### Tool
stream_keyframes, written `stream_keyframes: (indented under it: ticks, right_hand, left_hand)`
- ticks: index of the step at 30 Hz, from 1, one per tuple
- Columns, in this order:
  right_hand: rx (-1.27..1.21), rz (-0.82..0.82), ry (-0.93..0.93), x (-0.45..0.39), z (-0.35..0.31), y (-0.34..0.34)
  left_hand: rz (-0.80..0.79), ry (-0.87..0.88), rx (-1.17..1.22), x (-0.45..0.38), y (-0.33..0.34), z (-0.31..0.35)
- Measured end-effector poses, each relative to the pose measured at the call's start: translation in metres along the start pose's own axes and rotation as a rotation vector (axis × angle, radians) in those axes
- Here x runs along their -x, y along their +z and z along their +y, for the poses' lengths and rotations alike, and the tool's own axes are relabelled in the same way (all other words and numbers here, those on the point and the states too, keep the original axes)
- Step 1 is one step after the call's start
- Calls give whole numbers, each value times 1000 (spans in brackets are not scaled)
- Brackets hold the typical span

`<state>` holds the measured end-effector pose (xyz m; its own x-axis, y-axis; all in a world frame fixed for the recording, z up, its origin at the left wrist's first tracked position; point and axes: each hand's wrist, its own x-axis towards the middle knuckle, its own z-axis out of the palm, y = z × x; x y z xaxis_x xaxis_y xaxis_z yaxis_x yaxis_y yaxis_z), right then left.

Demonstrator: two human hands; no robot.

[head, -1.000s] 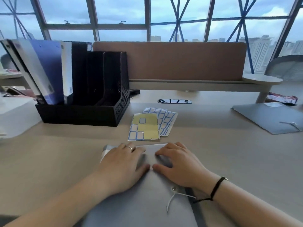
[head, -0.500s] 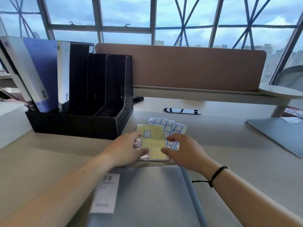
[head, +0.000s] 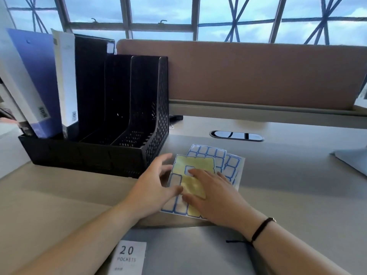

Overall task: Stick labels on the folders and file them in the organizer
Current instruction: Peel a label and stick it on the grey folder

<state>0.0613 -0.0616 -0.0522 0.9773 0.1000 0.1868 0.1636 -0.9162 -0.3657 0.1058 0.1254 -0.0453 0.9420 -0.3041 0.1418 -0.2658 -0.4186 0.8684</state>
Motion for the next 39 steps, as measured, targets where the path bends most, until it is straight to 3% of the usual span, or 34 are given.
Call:
stream_keyframes:
  ticks: [4, 10, 21, 29, 39]
  right_hand:
    - [-28, 32, -2, 3, -4, -3]
    - [-109, 114, -25, 8, -8, -9]
    - [-118, 361, -151, 8, -5, 0]
    - [-183, 483, -248, 10, -7, -2]
    - [-241, 477, -180, 11, -9, -4]
  left_hand:
    - [46, 15, 185, 2, 0, 4]
    - [35, 62, 263, 4, 0, 6]
    - [-73, 167, 231, 11, -1, 10]
    - [-45, 227, 191, 11, 1, 7]
    - [-1, 233, 186, 12, 2, 12]
